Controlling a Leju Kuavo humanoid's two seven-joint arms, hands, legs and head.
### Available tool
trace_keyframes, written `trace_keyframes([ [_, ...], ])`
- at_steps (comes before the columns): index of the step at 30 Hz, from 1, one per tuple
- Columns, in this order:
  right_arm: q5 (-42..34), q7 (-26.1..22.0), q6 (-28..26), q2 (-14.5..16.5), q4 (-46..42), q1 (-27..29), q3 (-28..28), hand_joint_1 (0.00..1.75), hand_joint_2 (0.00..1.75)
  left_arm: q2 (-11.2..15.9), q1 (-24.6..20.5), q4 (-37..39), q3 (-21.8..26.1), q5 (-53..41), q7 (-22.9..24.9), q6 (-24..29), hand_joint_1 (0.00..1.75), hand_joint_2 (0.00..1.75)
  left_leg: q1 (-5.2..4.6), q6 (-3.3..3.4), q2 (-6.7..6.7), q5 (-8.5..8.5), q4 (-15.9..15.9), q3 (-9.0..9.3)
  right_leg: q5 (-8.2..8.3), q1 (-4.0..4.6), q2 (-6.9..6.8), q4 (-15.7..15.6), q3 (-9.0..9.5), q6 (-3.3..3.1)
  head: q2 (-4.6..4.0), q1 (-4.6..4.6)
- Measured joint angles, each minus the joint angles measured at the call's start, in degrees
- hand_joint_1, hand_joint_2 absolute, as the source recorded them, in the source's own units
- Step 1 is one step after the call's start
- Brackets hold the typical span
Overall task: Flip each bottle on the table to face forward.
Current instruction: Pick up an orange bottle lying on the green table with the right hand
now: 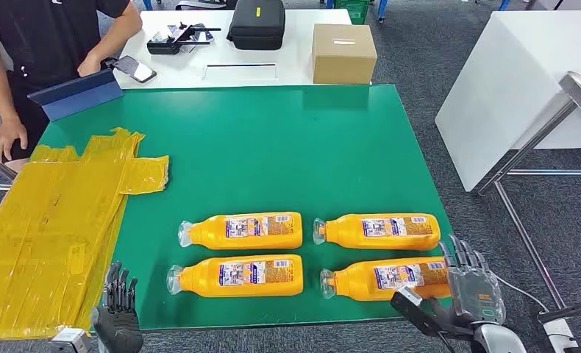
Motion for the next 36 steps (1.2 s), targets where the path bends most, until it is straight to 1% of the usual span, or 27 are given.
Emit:
trace_keyframes([
  [5,0.0,1.6,0.3,-1.4,2.7,-1.2,4.0,0.0,1.75,0.0,0.0,0.0,0.2,-0.3,0.0,0.0,0.0,0.0,0.0,0.0,0.0,0.01,0.0,0.01,0.0,0.0,-0.01,0.0,0.0,0.0,0.0,0.0],
  [9,0.0,1.9,0.7,-2.2,4.3,-1.8,6.3,0.0,1.75,0.0,-0.1,0.0,0.3,-0.3,0.0,0.0,0.0,0.0,0.0,0.0,-0.01,0.01,0.0,0.0,0.0,0.0,-0.01,0.0,-0.01,0.0,0.0,0.02],
  [19,0.1,3.1,3.8,-3.7,7.4,-2.3,8.8,0.0,1.75,0.0,-0.8,0.1,0.3,0.4,0.0,-0.1,0.0,0.0,0.01,-0.01,0.03,-0.03,0.0,0.11,-0.02,0.02,0.01,0.0,-0.11,-0.01,0.0,0.02],
  [20,0.1,3.3,4.0,-3.9,7.6,-2.3,8.9,0.03,1.75,0.0,-0.8,0.1,0.3,0.5,0.0,-0.1,0.0,0.0,0.01,-0.01,0.03,-0.07,0.0,0.18,-0.04,0.02,0.01,0.0,-0.19,-0.01,0.0,0.02],
  [21,0.1,3.4,4.0,-4.1,7.8,-2.4,9.0,0.41,1.75,0.0,-0.8,0.1,0.3,0.6,0.0,-0.1,0.0,0.0,0.01,-0.01,0.03,-0.11,0.0,0.25,-0.07,0.02,0.01,0.0,-0.26,-0.01,0.0,0.02],
  [23,0.1,3.6,4.1,-4.4,8.1,-2.4,9.1,1.29,1.75,0.0,-0.8,0.1,0.3,0.7,0.0,-0.1,0.0,0.0,0.01,-0.02,0.02,-0.18,0.0,0.34,-0.11,0.01,0.01,0.0,-0.3,0.0,0.0,0.01],
  [24,0.1,3.7,4.2,-4.5,8.3,-2.4,9.2,1.69,1.75,0.0,-0.8,0.1,0.3,0.7,0.0,-0.1,0.0,0.0,0.01,-0.01,0.02,-0.17,0.0,0.35,-0.12,0.01,0.01,0.0,-0.29,0.01,0.0,0.01],
  [25,0.1,3.8,4.4,-4.6,8.5,-2.4,9.3,1.75,1.75,0.0,-0.8,0.1,0.3,0.7,0.0,-0.1,0.0,0.0,0.0,0.0,0.02,-0.15,0.0,0.36,-0.11,0.01,0.01,0.0,-0.29,0.02,0.0,0.01],
  [36,0.1,4.1,4.6,-5.2,8.8,-2.2,9.6,1.75,1.75,0.0,-1.0,0.2,-0.1,0.7,0.0,-0.2,0.0,0.0,0.0,0.08,0.02,-0.1,0.0,0.43,-0.06,-0.01,0.01,0.0,-0.22,0.0,0.0,0.02],
])
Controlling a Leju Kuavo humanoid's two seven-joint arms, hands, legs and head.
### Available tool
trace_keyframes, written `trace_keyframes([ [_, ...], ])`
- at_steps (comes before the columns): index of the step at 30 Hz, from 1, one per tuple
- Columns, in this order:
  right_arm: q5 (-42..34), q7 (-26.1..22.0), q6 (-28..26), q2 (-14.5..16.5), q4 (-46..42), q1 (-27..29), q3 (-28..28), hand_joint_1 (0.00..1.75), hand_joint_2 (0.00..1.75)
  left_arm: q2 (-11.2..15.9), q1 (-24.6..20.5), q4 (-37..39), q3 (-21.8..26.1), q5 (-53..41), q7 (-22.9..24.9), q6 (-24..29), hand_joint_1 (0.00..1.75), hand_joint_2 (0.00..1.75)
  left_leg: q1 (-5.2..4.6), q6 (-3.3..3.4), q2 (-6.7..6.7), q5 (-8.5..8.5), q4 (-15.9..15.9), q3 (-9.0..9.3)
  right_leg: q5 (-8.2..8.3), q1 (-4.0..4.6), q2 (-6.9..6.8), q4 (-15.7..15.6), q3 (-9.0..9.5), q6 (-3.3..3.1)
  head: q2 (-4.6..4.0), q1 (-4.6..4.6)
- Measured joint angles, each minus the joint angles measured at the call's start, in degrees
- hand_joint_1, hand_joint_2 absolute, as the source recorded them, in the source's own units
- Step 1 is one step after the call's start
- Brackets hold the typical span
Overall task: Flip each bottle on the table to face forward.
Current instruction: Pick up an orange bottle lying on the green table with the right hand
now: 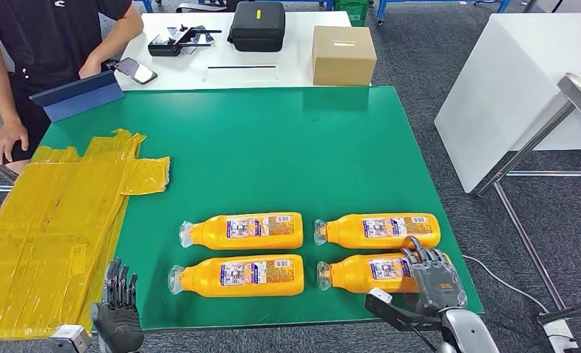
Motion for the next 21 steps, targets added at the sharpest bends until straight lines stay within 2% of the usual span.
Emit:
trace_keyframes([
  [12,0.0,-0.1,1.2,0.1,-0.8,0.8,-0.4,1.75,1.75,0.0,-0.6,0.4,-0.8,-0.2,0.0,-0.6,0.0,0.0,0.01,0.0,-0.02,0.0,0.0,0.1,0.0,-0.01,-0.01,0.0,0.08,0.0,0.0,0.0],
  [21,0.0,-1.7,1.1,1.1,-5.2,4.5,-1.6,1.75,1.75,0.0,-1.2,1.4,-1.3,-0.1,0.0,-0.7,0.0,0.0,0.0,-0.01,-0.04,-0.02,0.0,-0.01,-0.02,-0.01,-0.03,0.0,0.13,-0.01,0.0,0.01],
])
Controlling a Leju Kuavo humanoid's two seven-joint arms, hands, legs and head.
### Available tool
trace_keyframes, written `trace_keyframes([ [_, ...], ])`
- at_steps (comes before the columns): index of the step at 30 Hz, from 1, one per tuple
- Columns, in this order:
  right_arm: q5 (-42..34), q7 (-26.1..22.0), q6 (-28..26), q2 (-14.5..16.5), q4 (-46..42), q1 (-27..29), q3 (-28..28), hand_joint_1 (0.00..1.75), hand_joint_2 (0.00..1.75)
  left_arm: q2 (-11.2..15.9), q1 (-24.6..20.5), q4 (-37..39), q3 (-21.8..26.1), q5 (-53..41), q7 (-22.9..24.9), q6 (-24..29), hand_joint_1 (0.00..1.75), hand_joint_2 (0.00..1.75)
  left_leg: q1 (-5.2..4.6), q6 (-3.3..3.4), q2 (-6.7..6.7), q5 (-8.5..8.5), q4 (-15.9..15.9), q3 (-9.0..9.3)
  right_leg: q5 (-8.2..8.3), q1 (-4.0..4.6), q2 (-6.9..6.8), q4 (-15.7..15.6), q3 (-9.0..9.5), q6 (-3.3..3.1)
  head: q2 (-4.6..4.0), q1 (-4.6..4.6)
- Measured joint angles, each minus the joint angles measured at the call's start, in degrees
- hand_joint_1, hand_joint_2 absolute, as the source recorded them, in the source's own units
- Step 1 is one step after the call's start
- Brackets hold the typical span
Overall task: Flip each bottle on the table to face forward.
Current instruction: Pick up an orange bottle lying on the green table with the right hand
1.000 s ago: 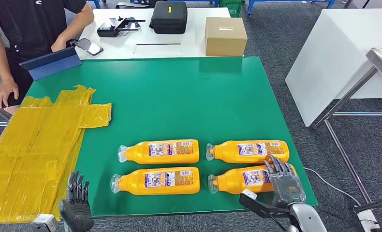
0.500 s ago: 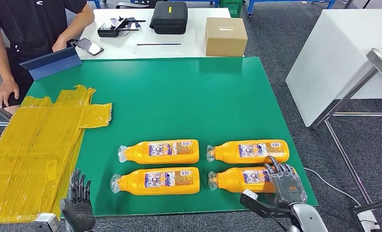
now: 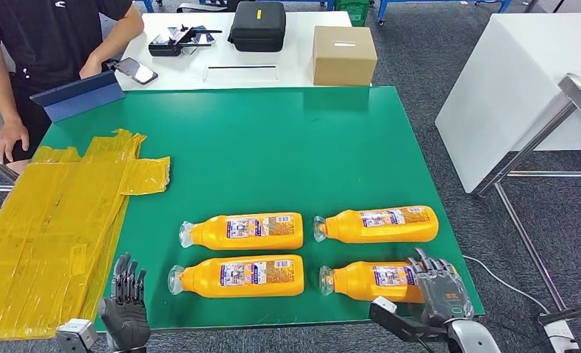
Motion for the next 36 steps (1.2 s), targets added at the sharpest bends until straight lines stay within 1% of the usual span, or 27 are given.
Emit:
trace_keyframes([
  [3,0.0,-1.9,-1.3,1.5,-4.6,2.8,-0.3,1.75,1.75,0.0,0.0,0.3,0.2,0.3,0.0,0.2,0.0,0.0,0.0,-0.01,0.0,0.05,0.0,-0.24,0.05,0.01,0.0,0.0,0.22,0.0,0.0,-0.02],
  [8,0.0,-6.8,-4.4,6.0,-15.0,5.7,-0.5,1.75,1.75,0.0,-0.1,0.5,0.4,0.5,0.0,0.2,0.0,0.0,0.02,-0.04,0.04,0.07,0.0,-0.31,0.05,0.03,0.03,0.0,0.13,-0.02,0.0,-0.03],
  [13,-0.1,-8.1,-5.2,8.7,-20.9,6.4,-0.9,1.75,1.75,0.0,-0.2,0.6,0.7,0.4,0.0,0.2,0.0,0.0,0.05,-0.05,0.03,0.06,0.0,-0.36,0.02,0.05,0.02,0.0,0.04,-0.05,0.0,-0.02],
  [19,-0.3,-9.2,-7.6,10.2,-25.7,7.2,-1.7,1.75,1.75,0.2,-0.8,1.2,1.0,0.9,0.0,0.2,0.0,0.0,0.02,-0.04,0.03,0.07,0.0,-0.4,0.03,0.05,0.02,0.0,0.06,-0.03,0.0,-0.01],
  [29,-0.9,-9.5,-8.4,10.5,-29.1,7.6,-2.4,1.75,1.75,0.6,-1.5,1.8,1.4,1.6,0.0,0.0,0.0,0.0,0.01,-0.04,0.03,0.06,0.0,-0.41,0.03,0.03,0.02,0.0,0.06,-0.03,0.0,-0.01],
  [33,-2.7,-10.3,-9.0,10.5,-29.2,6.9,-2.3,1.75,1.75,0.7,-1.6,2.4,1.6,2.8,0.0,-1.4,0.0,1.75,0.01,-0.04,0.03,0.06,0.0,-0.44,0.03,0.05,0.02,0.0,0.07,-0.03,0.0,-0.01],
  [36,-3.7,-10.1,-9.2,10.4,-28.7,4.5,-1.1,1.75,1.75,0.7,-2.3,2.8,1.7,4.2,0.0,-3.1,0.0,1.75,0.02,-0.06,0.05,0.08,0.0,-0.45,0.04,0.08,0.02,0.0,0.09,-0.04,0.0,-0.01],
])
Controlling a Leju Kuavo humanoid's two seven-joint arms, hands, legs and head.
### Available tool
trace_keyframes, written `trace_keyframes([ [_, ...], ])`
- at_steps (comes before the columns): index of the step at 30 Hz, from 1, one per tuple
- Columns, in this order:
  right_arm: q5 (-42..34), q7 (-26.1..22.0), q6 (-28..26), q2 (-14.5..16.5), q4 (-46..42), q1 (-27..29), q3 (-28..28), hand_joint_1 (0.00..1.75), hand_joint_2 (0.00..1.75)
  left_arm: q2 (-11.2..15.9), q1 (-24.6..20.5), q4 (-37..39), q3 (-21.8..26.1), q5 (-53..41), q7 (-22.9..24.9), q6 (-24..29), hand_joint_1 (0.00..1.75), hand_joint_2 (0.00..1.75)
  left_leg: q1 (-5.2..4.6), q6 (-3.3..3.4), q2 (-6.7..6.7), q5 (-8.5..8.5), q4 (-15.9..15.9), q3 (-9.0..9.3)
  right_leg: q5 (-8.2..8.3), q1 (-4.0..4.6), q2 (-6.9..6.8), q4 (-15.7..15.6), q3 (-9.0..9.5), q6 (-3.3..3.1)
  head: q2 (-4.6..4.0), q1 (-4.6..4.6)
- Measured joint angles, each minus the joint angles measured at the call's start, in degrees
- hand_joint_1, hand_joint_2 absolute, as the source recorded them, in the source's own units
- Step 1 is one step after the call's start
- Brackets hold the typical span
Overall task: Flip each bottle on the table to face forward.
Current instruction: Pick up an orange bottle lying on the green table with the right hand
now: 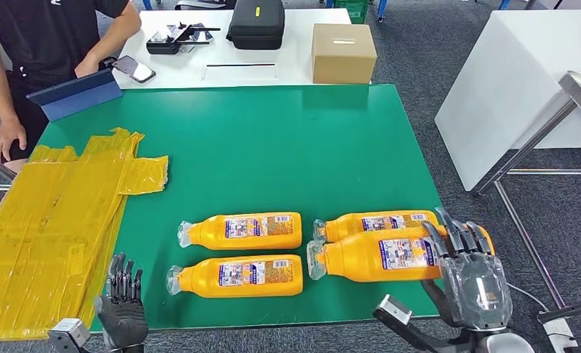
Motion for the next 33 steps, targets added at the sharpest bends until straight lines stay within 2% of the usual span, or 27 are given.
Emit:
trace_keyframes([
  [4,-2.6,2.2,0.4,-0.5,3.3,-5.5,3.9,1.75,1.75,0.5,-1.2,-1.1,-1.4,2.3,0.0,-1.3,0.0,1.75,0.03,-0.05,0.0,0.09,0.0,0.03,0.03,0.05,0.0,0.0,0.03,0.0,0.0,0.0],
  [7,-4.7,2.9,1.3,-1.0,7.6,-10.0,7.2,1.75,1.75,1.6,-2.5,-3.9,-3.4,3.6,0.2,-0.3,0.0,1.75,0.06,-0.05,-0.02,0.17,0.0,0.03,0.05,0.06,-0.02,0.0,0.04,-0.01,0.0,-0.01],
  [14,-9.5,3.9,1.8,-1.7,20.9,-20.7,15.7,1.75,1.75,5.2,-7.2,-8.7,-7.9,5.3,0.5,2.3,0.0,1.75,0.05,-0.07,-0.02,0.27,0.0,0.02,0.07,0.08,-0.03,0.1,0.04,0.0,0.0,-0.01],
  [19,-14.3,4.0,1.6,-2.5,30.6,-27.7,21.1,1.75,1.75,7.0,-8.4,-12.2,-9.5,5.2,0.7,3.9,0.0,1.75,0.06,-0.07,-0.03,0.28,0.0,0.0,0.07,0.07,-0.03,0.1,-0.01,0.0,0.0,0.0],
  [25,-19.8,3.1,-0.8,-3.1,40.3,-33.6,25.1,1.75,1.75,7.9,-8.7,-15.1,-10.7,4.4,1.0,4.3,0.0,1.75,0.04,-0.07,-0.04,0.28,0.0,-0.08,0.07,0.08,-0.03,0.1,-0.08,0.01,0.0,-0.01],
  [30,-27.9,3.2,-6.1,-3.1,47.6,-39.2,29.5,1.75,1.75,8.1,-9.9,-14.8,-12.5,5.1,1.4,3.6,0.0,1.75,0.02,-0.04,-0.06,0.31,0.0,-0.1,0.09,0.07,-0.04,0.1,-0.1,0.03,0.0,0.01],
  [33,-30.5,3.6,-7.4,-3.1,50.0,-41.7,31.7,1.75,1.75,8.1,-10.8,-14.1,-13.2,5.5,1.5,3.4,0.0,1.75,0.01,-0.04,-0.05,0.31,0.0,-0.1,0.1,0.07,-0.03,0.1,-0.1,0.04,0.0,0.01],
])
